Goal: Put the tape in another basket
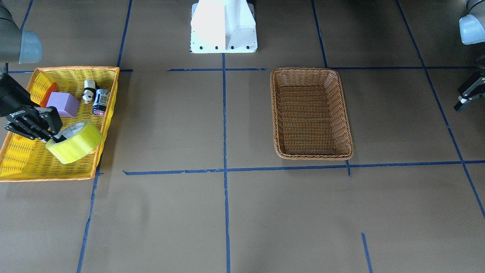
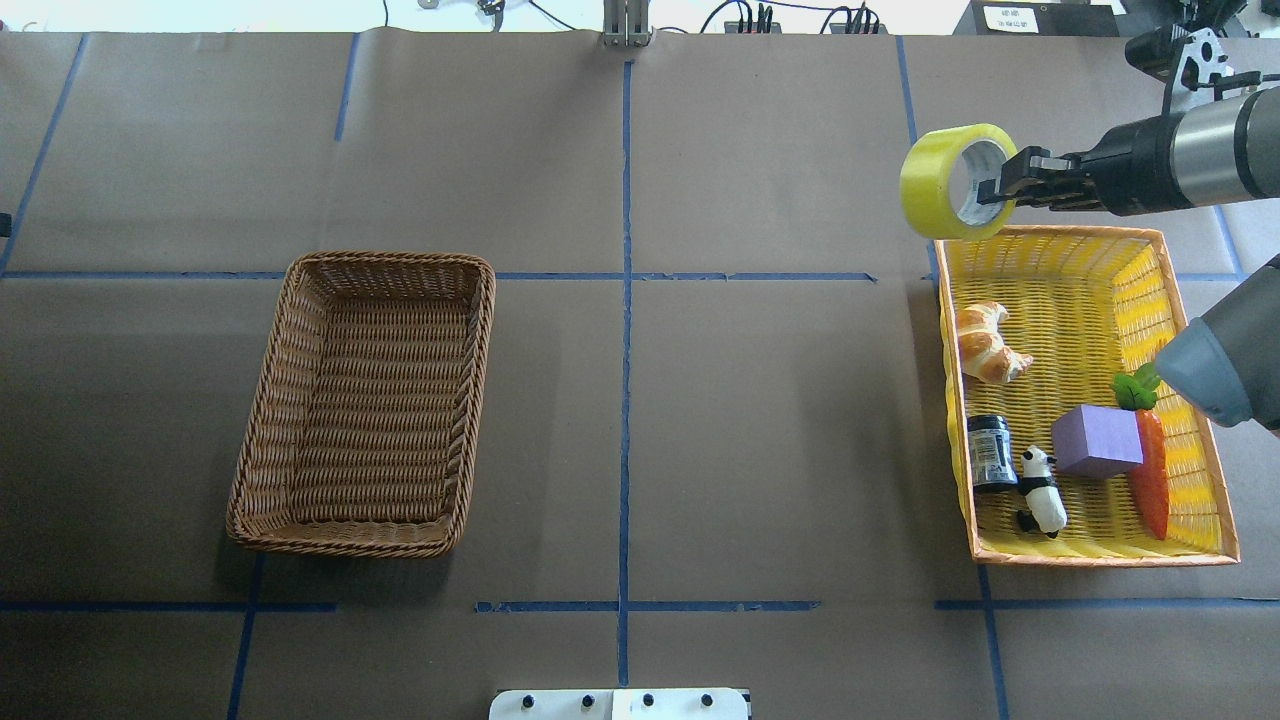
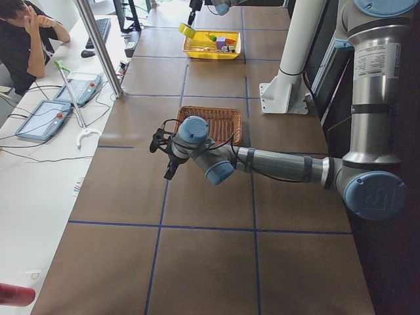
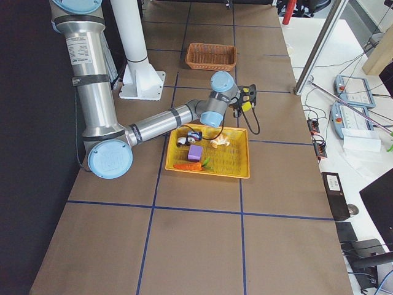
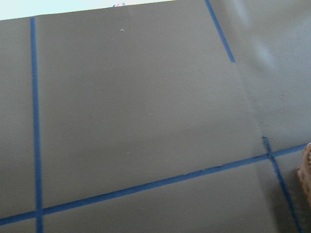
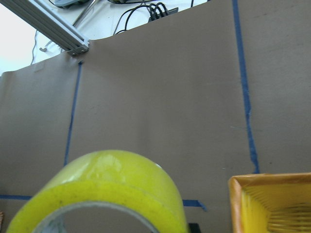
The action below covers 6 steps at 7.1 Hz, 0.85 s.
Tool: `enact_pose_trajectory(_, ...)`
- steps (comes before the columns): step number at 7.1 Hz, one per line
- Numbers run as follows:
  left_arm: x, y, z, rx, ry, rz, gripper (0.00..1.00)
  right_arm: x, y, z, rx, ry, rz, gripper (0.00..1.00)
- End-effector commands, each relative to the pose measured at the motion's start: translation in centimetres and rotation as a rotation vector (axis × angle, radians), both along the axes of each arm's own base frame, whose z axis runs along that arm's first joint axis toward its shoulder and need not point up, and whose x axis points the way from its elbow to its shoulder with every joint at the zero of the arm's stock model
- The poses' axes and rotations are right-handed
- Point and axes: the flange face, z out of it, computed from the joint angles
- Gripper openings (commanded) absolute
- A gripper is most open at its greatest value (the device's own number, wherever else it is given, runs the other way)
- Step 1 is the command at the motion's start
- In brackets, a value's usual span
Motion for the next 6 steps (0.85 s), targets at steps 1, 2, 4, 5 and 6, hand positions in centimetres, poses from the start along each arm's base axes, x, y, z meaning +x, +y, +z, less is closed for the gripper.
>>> enact_pose_trajectory(1, 5.5, 2.2, -5.7, -0.089, 0.208, -0.047, 1.00, -2.5, 2.2, -1.7, 0.045, -0.110, -0.018, 0.00)
enact_pose_trajectory(2, 7.5, 3.1, -9.9, -0.138, 0.306, -0.033, 1.00, -3.4, 3.5, -2.4, 0.085, -0.180, -0.041, 0.00)
enact_pose_trajectory(4, 12.7, 5.2, -16.8, -0.117, 0.502, 0.082, 1.00, -4.5, 6.2, -3.8, 0.196, -0.289, -0.108, 0.00)
enact_pose_trajectory(5, 14.2, 6.3, -19.2, -0.105, 0.590, 0.135, 1.00, -4.8, 7.3, -4.3, 0.243, -0.330, -0.152, 0.00)
enact_pose_trajectory(6, 15.4, 7.5, -21.3, -0.092, 0.664, 0.188, 1.00, -5.1, 8.6, -4.7, 0.283, -0.373, -0.198, 0.00)
